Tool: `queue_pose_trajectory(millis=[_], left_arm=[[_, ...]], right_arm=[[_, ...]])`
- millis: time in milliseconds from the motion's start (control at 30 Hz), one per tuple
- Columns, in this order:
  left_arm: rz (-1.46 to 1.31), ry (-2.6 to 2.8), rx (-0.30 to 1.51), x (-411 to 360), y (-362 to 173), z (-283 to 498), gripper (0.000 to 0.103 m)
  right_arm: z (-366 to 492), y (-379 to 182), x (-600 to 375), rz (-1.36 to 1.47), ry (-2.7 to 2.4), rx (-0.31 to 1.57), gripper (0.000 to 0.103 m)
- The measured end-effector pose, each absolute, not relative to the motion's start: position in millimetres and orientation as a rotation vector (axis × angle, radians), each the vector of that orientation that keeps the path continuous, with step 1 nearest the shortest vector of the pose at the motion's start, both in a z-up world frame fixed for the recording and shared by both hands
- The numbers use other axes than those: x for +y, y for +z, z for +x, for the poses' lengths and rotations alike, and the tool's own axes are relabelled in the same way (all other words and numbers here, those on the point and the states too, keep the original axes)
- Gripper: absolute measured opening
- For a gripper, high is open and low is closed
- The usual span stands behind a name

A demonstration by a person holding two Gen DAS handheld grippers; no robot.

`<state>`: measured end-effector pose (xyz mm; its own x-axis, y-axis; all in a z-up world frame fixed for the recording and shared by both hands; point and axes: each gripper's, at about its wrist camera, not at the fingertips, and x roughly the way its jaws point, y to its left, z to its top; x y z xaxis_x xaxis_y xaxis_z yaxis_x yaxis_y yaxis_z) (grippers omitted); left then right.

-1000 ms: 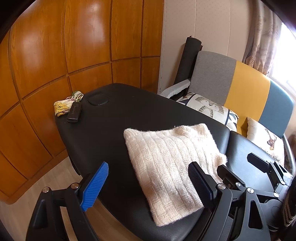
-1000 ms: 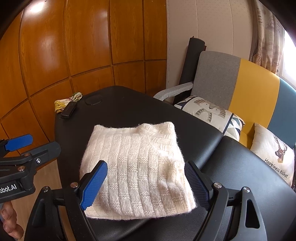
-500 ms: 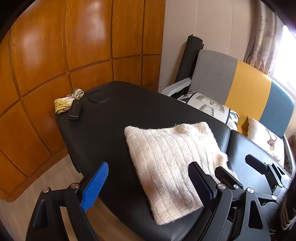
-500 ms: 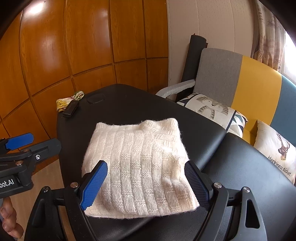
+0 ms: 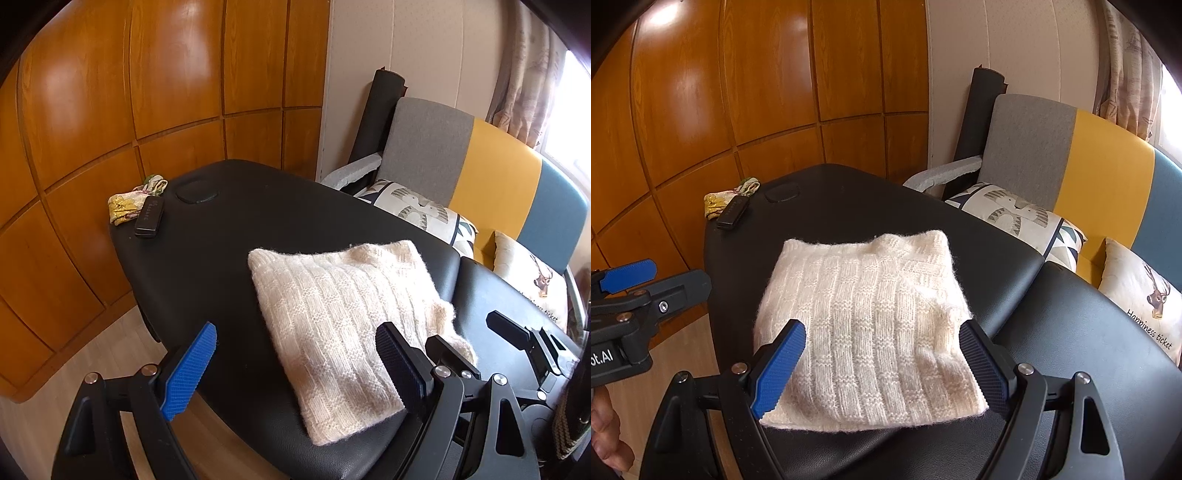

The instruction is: Fold clothes

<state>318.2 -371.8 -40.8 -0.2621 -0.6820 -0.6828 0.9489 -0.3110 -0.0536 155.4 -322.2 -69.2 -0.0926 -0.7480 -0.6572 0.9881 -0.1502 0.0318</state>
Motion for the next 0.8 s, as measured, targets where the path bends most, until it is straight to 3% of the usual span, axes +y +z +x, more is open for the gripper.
queue_pose_trajectory(millis=[800], left_arm=[[0.673, -1.825, 0.555, -365.9, -33.1, 313.5, 0.089]], right_arm=[[152.5, -63.0, -321.9, 0.624, -1.634, 0.502, 0.087]])
